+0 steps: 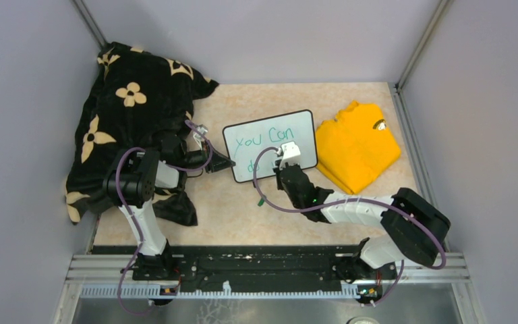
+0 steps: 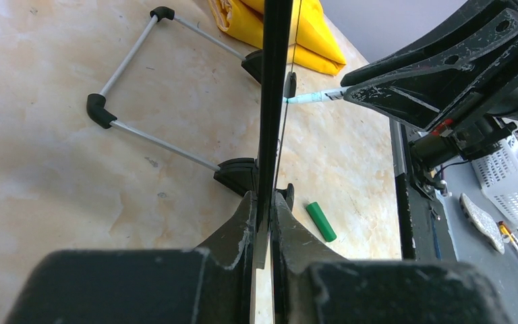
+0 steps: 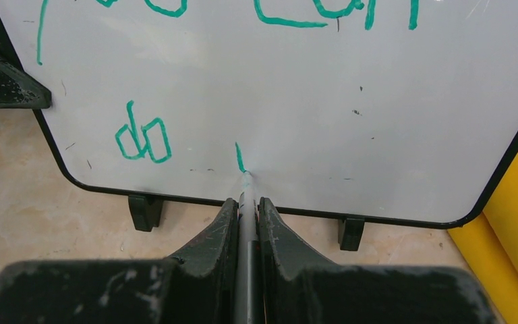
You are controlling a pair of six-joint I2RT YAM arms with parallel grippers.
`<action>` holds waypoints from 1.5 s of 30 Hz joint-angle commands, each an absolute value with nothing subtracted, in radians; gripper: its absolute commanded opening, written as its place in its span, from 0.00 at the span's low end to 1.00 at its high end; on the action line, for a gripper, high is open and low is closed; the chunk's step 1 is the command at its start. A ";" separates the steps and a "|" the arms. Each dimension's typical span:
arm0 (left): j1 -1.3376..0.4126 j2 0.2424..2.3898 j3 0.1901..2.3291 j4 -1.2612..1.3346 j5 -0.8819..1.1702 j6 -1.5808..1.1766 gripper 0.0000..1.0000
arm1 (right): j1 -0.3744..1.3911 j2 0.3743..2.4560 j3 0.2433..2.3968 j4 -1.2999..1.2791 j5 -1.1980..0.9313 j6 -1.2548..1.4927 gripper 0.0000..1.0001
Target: Write a sentence on the whiteboard
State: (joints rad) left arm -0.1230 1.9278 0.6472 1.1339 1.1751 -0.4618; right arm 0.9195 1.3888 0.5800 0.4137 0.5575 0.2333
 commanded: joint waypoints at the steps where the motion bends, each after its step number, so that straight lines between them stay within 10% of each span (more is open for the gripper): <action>1: -0.147 1.942 0.644 1.042 1.157 -0.431 0.00 | 0.911 1.351 0.574 0.422 0.605 0.242 0.00; 45: -0.147 1.942 0.646 1.034 1.158 -0.425 0.00 | 0.902 1.408 0.641 0.477 0.531 0.206 0.00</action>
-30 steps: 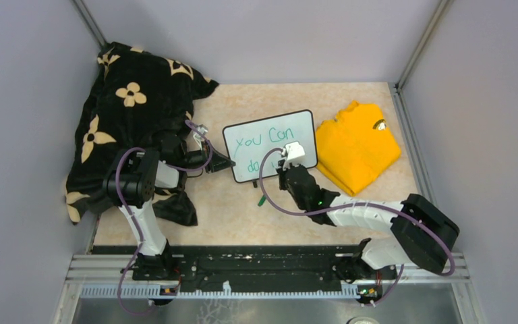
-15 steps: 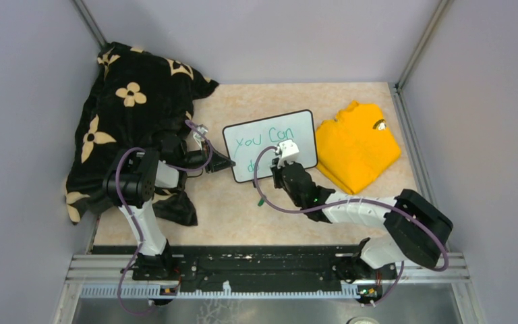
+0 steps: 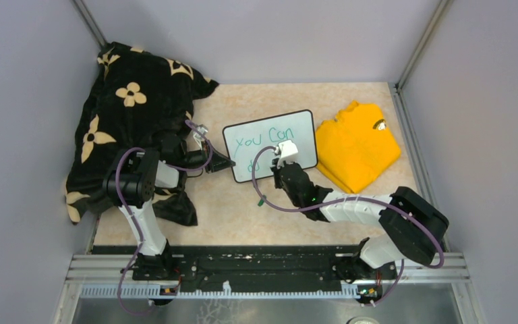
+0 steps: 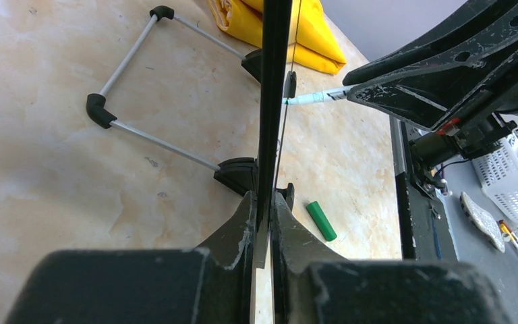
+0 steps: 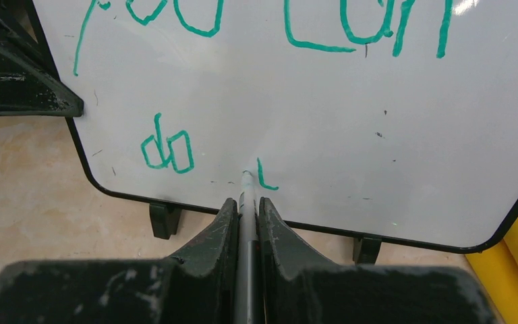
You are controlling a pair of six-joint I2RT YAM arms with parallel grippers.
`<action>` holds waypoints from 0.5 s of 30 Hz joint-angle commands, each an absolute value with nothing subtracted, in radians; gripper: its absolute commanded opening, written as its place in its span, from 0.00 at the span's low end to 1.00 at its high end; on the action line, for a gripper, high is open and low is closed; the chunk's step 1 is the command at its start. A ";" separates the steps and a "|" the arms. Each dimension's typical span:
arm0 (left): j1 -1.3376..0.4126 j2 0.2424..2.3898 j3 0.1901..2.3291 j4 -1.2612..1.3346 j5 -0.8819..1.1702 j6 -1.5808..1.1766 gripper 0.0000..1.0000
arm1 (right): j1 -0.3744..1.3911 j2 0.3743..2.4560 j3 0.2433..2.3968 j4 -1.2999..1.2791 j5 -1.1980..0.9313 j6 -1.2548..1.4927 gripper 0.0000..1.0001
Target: Write a sentence on the whiteboard
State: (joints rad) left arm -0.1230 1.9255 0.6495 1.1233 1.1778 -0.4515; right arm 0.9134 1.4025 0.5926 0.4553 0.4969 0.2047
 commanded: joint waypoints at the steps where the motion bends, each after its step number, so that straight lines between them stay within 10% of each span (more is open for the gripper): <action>1: -0.147 1.942 0.645 1.034 1.157 -0.425 0.00 | 0.900 1.409 0.642 0.475 0.536 0.206 0.00; 15: -0.147 1.940 0.647 1.032 1.157 -0.425 0.00 | 0.882 1.376 0.627 0.431 0.604 0.218 0.00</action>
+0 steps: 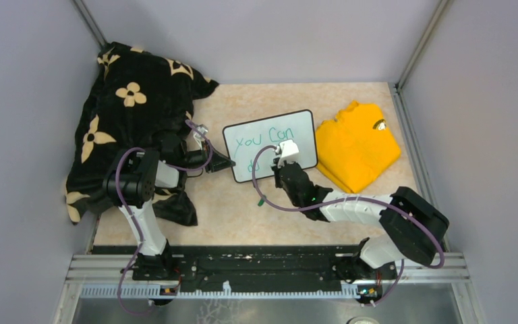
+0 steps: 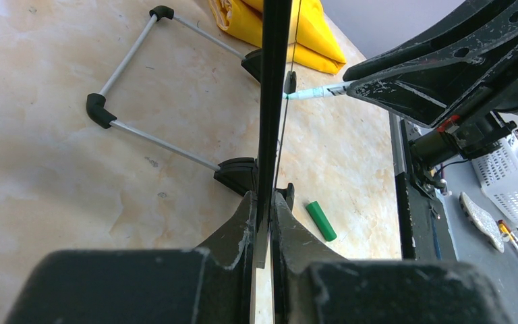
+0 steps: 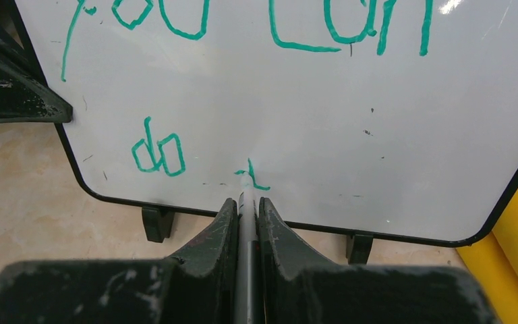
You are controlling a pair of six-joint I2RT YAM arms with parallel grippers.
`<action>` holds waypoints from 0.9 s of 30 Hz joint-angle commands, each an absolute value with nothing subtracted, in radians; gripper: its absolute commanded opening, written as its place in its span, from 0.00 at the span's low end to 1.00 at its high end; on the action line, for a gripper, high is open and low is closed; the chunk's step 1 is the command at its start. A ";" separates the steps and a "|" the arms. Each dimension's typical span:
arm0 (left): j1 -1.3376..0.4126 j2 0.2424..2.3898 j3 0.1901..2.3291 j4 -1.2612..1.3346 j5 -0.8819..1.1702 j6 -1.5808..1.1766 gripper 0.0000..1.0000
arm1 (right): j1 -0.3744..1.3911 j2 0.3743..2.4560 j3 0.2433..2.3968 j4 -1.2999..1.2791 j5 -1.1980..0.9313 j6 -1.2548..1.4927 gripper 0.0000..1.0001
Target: Write a sentence on the whiteboard
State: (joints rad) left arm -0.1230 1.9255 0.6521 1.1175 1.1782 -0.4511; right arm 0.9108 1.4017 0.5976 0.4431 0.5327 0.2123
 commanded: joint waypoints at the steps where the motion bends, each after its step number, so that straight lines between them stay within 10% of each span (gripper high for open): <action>1: -0.147 1.941 0.647 1.033 1.157 -0.425 0.00 | 0.881 1.372 0.624 0.431 0.605 0.219 0.00; 27: -0.147 1.942 0.648 1.031 1.158 -0.426 0.00 | 0.851 1.290 0.648 0.490 0.511 0.193 0.00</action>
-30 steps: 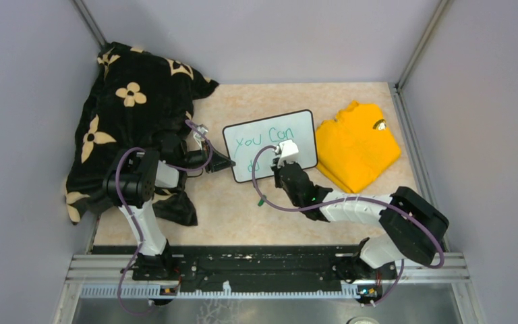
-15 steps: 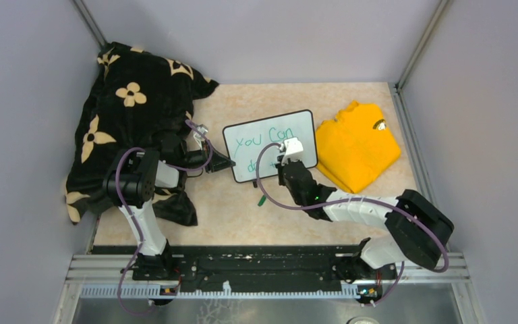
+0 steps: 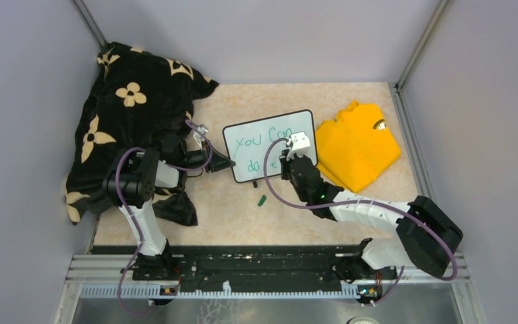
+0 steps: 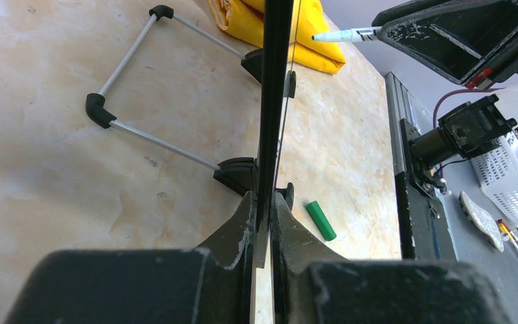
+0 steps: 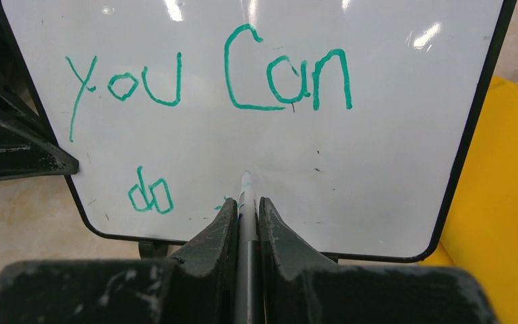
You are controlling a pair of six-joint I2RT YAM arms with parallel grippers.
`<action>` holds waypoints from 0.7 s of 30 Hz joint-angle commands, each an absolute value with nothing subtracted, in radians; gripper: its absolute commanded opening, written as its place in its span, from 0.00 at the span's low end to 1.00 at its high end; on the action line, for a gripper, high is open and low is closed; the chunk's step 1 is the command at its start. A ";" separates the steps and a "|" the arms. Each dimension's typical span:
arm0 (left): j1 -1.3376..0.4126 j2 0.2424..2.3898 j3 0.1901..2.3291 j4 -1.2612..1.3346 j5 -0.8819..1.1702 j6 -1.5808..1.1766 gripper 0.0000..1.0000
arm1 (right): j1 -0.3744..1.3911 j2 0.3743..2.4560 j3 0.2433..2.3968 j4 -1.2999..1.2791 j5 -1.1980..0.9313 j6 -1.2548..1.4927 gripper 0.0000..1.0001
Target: Write a sentence on the whiteboard
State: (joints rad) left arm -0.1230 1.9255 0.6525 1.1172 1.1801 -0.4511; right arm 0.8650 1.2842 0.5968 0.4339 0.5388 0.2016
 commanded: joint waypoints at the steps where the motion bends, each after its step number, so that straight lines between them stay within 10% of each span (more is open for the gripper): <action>1: -0.147 1.942 0.648 1.032 1.158 -0.425 0.00 | 0.849 1.295 0.650 0.492 0.507 0.192 0.00; 21: -0.147 1.944 0.649 1.028 1.158 -0.425 0.00 | 0.832 1.363 0.651 0.477 0.511 0.207 0.00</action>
State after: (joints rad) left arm -0.1230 1.9255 0.6533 1.1152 1.1797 -0.4507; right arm 0.8440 1.3552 0.6117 0.4496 0.5060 0.2024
